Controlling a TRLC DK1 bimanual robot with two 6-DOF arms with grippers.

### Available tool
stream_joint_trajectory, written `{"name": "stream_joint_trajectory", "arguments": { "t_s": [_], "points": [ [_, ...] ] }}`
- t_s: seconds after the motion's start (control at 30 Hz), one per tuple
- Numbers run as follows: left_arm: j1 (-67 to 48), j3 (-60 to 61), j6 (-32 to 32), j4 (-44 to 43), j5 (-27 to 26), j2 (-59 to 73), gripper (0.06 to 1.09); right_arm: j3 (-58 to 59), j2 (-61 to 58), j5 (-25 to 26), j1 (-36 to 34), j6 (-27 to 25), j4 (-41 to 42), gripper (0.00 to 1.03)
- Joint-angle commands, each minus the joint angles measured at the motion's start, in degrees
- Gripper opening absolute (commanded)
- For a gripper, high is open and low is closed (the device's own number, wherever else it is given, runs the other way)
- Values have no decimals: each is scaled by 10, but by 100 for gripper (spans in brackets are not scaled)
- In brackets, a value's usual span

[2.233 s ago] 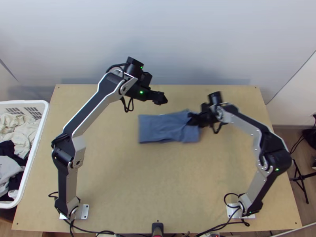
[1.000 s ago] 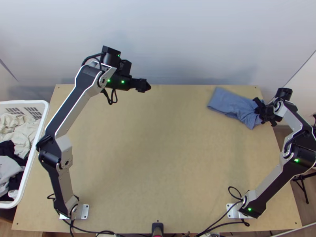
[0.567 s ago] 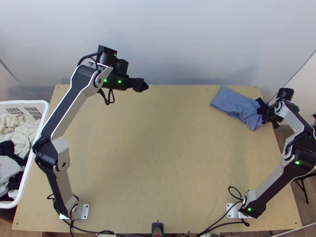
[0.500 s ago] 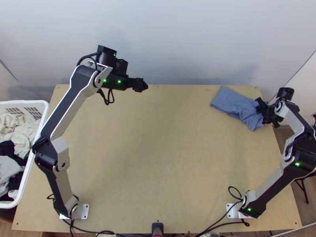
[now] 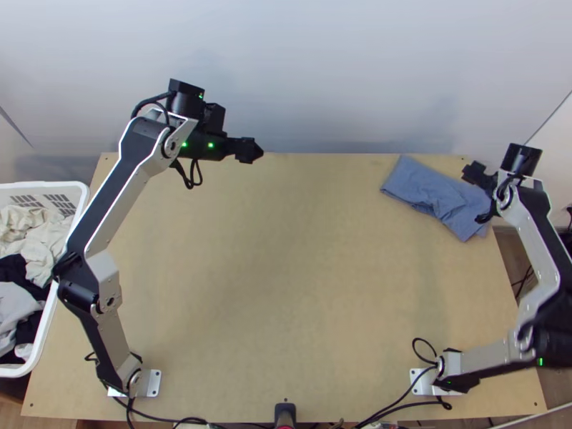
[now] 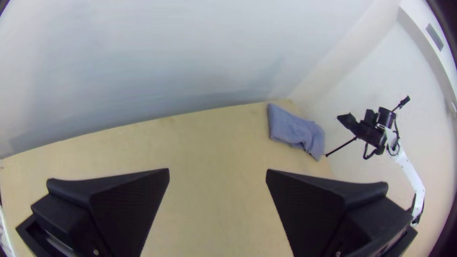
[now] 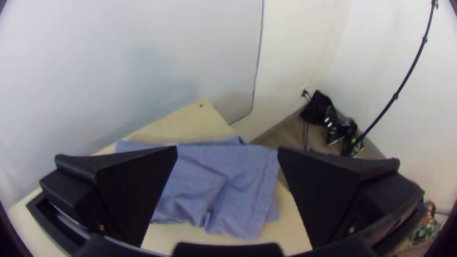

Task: Fold the t-shirt

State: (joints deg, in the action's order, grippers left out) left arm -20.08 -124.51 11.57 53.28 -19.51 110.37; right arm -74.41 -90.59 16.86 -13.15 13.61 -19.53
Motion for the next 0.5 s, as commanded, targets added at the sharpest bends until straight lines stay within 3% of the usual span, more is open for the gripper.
{"name": "stream_joint_trajectory", "arguments": {
  "t_s": [0.0,0.07,0.2,0.3,0.47],
  "points": [
    [14,-13,-3,-24,70,-28,104,62,120,68,69,-157,121,98],
    [14,-12,-16,-47,157,-49,104,65,146,71,82,-195,126,98],
    [13,4,-38,-84,354,-102,104,63,227,62,139,-206,133,98],
    [20,78,-44,-140,419,-180,104,47,292,62,177,-204,149,98],
    [27,278,-115,-300,490,-362,104,102,407,39,190,-187,320,98]
  ]
}}
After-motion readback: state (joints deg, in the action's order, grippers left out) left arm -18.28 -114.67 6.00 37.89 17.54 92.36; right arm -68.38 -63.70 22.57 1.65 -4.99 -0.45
